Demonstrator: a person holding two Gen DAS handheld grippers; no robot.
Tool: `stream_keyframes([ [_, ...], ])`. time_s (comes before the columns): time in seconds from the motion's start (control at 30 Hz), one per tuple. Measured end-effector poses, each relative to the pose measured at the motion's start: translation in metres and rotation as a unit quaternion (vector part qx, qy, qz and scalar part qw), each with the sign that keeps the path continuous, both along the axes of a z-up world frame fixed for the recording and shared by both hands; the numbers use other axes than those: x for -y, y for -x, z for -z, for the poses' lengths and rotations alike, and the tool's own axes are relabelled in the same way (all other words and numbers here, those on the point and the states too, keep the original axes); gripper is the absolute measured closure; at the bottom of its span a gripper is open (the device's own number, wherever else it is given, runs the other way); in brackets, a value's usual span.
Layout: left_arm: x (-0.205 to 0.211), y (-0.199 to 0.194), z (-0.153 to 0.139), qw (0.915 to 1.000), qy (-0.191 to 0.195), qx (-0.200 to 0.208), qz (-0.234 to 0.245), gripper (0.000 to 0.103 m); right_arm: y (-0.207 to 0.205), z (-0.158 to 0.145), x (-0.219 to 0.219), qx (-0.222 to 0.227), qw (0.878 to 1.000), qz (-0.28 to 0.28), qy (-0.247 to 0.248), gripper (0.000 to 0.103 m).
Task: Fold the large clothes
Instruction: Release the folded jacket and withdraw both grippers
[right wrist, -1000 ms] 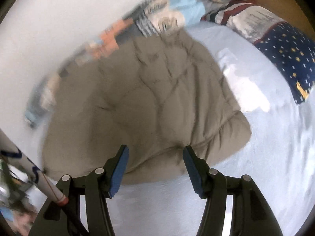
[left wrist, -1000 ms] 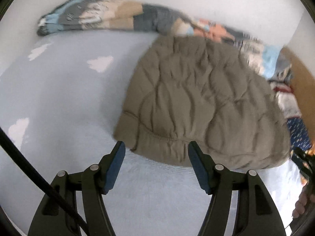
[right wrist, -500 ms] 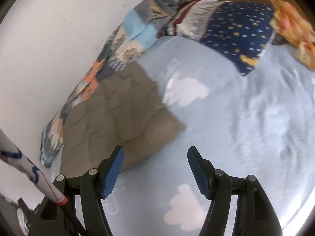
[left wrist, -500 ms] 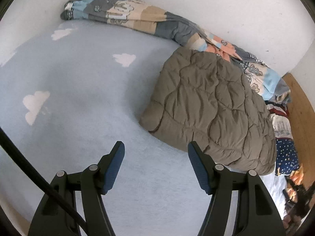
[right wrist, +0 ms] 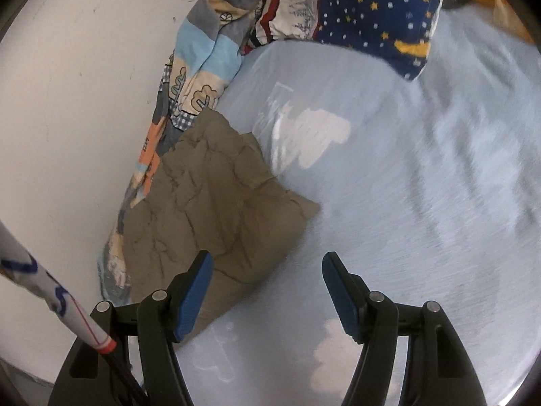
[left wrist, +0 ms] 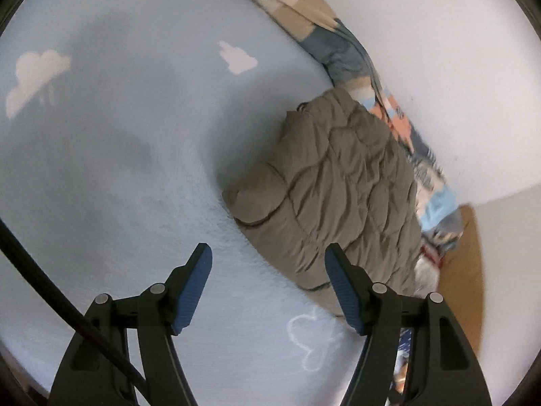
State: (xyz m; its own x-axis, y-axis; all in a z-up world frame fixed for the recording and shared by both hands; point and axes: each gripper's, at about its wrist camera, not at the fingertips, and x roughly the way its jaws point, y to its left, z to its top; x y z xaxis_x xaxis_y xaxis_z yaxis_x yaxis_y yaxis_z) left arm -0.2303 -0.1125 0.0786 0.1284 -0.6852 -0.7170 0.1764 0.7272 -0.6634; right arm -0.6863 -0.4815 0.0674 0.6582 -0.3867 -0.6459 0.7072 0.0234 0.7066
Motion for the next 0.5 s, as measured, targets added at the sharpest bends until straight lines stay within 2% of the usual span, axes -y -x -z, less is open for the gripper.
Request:
stream_keyframes([
  [0.13,0.0,-0.006,0.007,0.9992,0.025,-0.026,-0.017,0.034,-0.013,0.008,0.002,0.012,1.0,-0.009,-0.015,0.03],
  [0.33,0.005,-0.01,0.006,0.9991,0.031,-0.02,-0.019,0.033,-0.026,0.006,0.003,0.007,1.0,-0.025,-0.006,0.03],
  [0.5,0.009,-0.013,0.011,0.9993,0.02,-0.022,-0.022,0.033,-0.027,0.013,0.005,0.005,1.0,-0.024,-0.015,0.029],
])
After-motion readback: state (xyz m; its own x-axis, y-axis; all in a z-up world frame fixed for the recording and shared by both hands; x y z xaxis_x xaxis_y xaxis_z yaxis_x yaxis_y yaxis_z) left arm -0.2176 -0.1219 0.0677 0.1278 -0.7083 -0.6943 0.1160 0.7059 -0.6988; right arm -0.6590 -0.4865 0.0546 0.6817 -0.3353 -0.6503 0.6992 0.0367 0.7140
